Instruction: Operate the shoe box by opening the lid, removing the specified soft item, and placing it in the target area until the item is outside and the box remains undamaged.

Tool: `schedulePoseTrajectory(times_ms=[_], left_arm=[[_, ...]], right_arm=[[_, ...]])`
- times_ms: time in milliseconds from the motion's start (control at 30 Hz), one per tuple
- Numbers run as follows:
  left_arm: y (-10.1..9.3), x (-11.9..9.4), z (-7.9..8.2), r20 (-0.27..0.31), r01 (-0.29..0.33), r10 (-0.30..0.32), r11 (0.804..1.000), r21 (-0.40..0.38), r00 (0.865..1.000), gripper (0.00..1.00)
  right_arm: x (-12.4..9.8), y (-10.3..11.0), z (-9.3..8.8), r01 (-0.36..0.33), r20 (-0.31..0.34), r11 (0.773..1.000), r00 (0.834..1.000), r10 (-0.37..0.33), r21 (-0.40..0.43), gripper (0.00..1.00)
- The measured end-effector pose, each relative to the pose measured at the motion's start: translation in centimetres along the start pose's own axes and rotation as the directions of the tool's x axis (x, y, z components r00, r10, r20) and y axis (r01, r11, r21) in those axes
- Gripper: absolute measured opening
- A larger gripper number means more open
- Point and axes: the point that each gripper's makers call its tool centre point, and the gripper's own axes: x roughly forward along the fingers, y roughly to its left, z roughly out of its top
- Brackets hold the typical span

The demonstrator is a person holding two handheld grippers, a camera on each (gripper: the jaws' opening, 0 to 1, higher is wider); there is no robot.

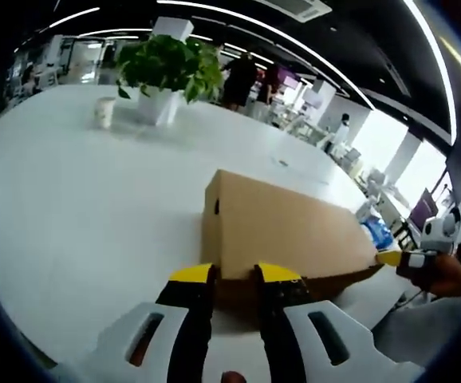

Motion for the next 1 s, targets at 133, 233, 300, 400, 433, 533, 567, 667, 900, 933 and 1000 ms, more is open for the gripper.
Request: schedulePoseTrajectory(times_ms=[133, 233, 300, 400, 433, 533, 567, 667, 900, 933, 1000], left_arm=[[0.2, 0.3, -0.4, -0.031, -0.003, 0.004, 1.0, 0.025, 1.0, 0.19], [0.1, 0.5, -0.4, -0.035, 0.0, 0.001, 1.0, 0.03, 0.999, 0.19], [-0.2, 0.7, -0.2, -0.039, -0.001, 0.003, 0.999, 0.045, 0.999, 0.19], [-0.4, 1.1, -0.1, -0.043, -0.002, 0.004, 0.999, 0.045, 0.999, 0.19], [-0.5, 1.3, -0.1, -0.044, -0.002, 0.003, 0.999, 0.044, 0.999, 0.19], [-1.3, 2.1, 0.2, -0.047, 0.002, 0.0, 0.999, 0.041, 0.999, 0.19], [-1.5, 2.4, 0.2, -0.047, 0.003, -0.001, 0.999, 0.041, 0.999, 0.19], [-2.2, 3.4, 0.6, -0.045, 0.006, -0.004, 0.999, 0.032, 0.999, 0.19], [-4.3, 5.9, 1.2, -0.043, 0.015, -0.014, 1.0, 0.025, 0.999, 0.2], [-4.5, 6.2, 1.3, -0.045, 0.019, -0.018, 1.0, 0.024, 0.999, 0.2], [-5.2, 6.9, 1.5, -0.048, 0.024, -0.023, 0.999, 0.027, 0.999, 0.2]], right_arm=[[0.3, -0.2, -0.4, 0.007, -0.022, 1.0, 1.0, -0.007, -0.007, 0.21], [0.3, -0.5, -0.5, -0.001, -0.014, 1.0, 1.0, 0.001, 0.02, 0.21], [0.3, -0.7, -0.4, -0.002, -0.009, 1.0, 1.0, 0.002, 0.026, 0.21], [0.3, -1.0, 0.1, 0.01, 0.005, 1.0, 1.0, -0.01, -0.004, 0.21], [0.3, -1.1, 0.2, 0.013, 0.006, 1.0, 1.0, -0.013, -0.008, 0.2], [0.5, -2.3, 1.1, 0.027, 0.015, 1.0, 1.0, -0.027, -0.001, 0.2], [0.5, -2.8, 1.4, 0.033, 0.018, 0.999, 0.999, -0.033, 0.011, 0.19], [0.8, -3.9, 2.4, 0.046, 0.025, 0.999, 0.999, -0.046, 0.011, 0.19], [0.9, -7.1, 4.8, 0.098, 0.035, 0.995, 0.995, -0.098, 0.013, 0.18], [1.0, -7.7, 5.2, 0.106, 0.043, 0.994, 0.993, -0.107, 0.024, 0.18], [1.0, -8.5, 5.6, 0.108, 0.049, 0.993, 0.993, -0.11, 0.043, 0.18]])
